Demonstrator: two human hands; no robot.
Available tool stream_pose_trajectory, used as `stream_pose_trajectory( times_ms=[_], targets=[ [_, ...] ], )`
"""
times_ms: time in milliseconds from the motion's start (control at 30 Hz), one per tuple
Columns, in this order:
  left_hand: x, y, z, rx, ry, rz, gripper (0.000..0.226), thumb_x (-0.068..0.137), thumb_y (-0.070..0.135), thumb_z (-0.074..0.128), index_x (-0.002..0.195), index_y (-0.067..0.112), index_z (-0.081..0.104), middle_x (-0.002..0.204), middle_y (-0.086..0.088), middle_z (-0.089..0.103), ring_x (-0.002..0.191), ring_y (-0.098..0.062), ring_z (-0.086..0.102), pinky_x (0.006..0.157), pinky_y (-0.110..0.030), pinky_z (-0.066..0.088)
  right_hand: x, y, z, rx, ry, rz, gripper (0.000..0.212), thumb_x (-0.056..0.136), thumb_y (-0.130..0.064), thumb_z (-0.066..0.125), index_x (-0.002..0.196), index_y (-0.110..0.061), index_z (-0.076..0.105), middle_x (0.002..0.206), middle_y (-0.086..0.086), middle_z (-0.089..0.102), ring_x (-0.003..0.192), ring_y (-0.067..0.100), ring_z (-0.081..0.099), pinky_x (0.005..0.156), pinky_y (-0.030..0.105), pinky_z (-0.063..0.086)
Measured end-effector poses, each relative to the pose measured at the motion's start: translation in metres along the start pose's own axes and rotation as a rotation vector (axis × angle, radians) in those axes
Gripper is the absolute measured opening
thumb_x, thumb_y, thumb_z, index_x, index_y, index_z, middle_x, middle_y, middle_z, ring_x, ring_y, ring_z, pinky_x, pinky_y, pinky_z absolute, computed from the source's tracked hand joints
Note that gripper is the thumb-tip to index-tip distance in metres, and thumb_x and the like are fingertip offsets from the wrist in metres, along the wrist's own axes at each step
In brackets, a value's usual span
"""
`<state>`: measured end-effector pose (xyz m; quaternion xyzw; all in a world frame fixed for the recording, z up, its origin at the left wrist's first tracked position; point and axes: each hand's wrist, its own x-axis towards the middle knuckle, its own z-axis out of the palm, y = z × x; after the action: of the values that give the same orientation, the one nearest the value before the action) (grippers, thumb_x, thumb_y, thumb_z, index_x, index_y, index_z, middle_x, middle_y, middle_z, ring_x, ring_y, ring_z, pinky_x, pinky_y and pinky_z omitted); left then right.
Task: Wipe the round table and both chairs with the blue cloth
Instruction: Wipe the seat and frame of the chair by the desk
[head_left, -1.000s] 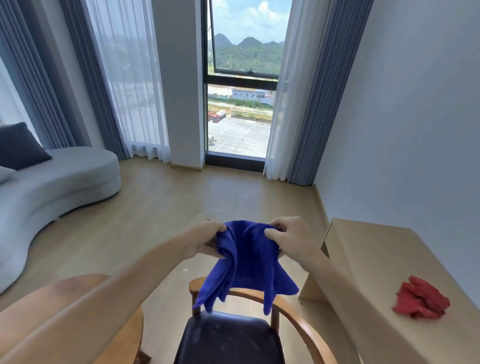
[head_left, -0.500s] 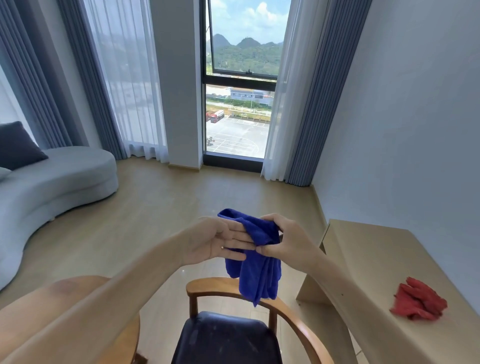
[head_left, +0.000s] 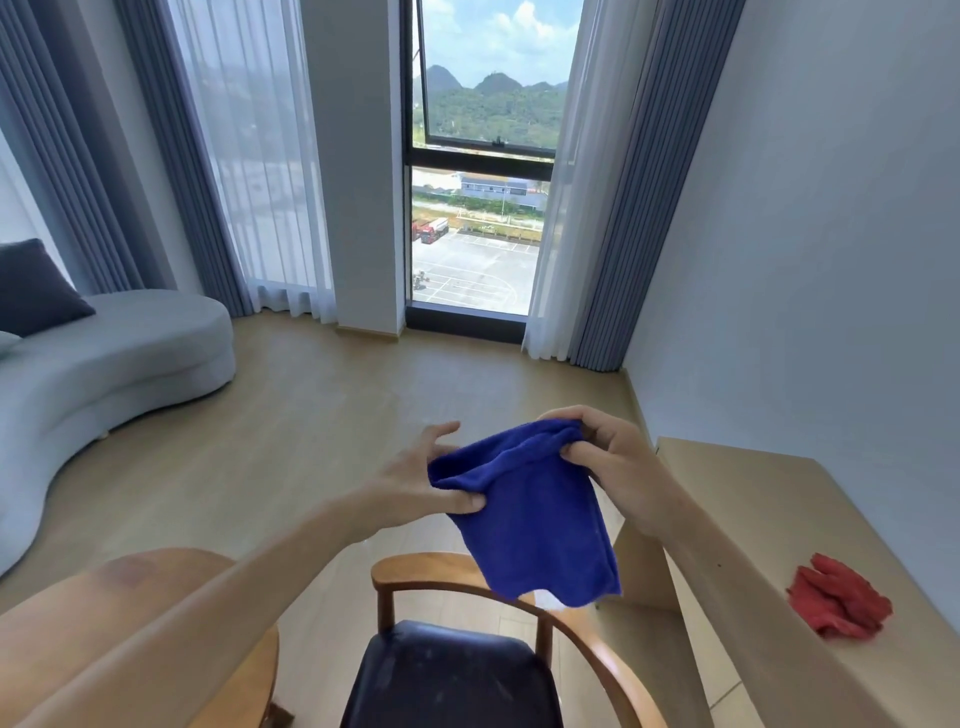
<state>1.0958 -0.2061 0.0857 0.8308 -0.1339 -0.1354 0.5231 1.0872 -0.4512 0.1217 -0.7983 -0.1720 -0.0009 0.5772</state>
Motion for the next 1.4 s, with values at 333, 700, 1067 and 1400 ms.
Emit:
stream_pose_trajectory(
  times_ms=[333,700,1067,1400],
  targets=[
    [0.008,0.018,-0.02,0.339,0.233,0.225,0.014,0.097,0.024,0.055,0.085,0.028,0.06,0.076,0.009,0.063,0.068,-0.005,0.057,0.061,-0.017,0.041,-0.007,0.011,-0.004,-0.249,0.137,0.017,0.027,0.097,0.001,0.047,0.106,-0.021,0.06,0.097,-0.001,0.066,0.092,0.015,0.062,0.076,0.022,0.054],
    [0.016,0.019,0.031,0.3,0.435,-0.094,0.024,0.096,0.034,0.05,0.083,0.014,0.05,0.081,-0.005,0.063,0.068,-0.018,0.063,0.055,-0.029,0.051,-0.006,0.009,0.048,-0.134,0.24,0.131,0.009,0.096,-0.018,0.055,0.104,-0.021,0.058,0.097,0.007,0.069,0.093,0.025,0.066,0.077,0.048,0.057],
    [0.007,0.033,0.038,-0.412,0.108,-0.102,0.029,0.085,-0.013,0.05,0.096,0.009,0.065,0.095,-0.017,0.067,0.088,-0.027,0.071,0.08,-0.035,0.06,-0.009,0.02,0.045,-0.182,0.074,0.065,0.072,0.07,-0.005,0.079,0.133,-0.017,0.045,0.115,-0.003,0.059,0.1,0.014,0.059,0.088,0.036,0.053],
    [0.011,-0.022,0.051,0.071,0.023,0.07,0.056,0.071,0.011,0.082,0.119,0.018,0.053,0.107,0.0,0.062,0.096,-0.018,0.06,0.082,-0.035,0.054,-0.041,0.066,0.051,0.088,0.012,0.213,0.059,0.074,0.009,0.075,0.125,-0.009,0.051,0.119,0.008,0.065,0.109,0.021,0.063,0.092,0.044,0.054]
  ],
)
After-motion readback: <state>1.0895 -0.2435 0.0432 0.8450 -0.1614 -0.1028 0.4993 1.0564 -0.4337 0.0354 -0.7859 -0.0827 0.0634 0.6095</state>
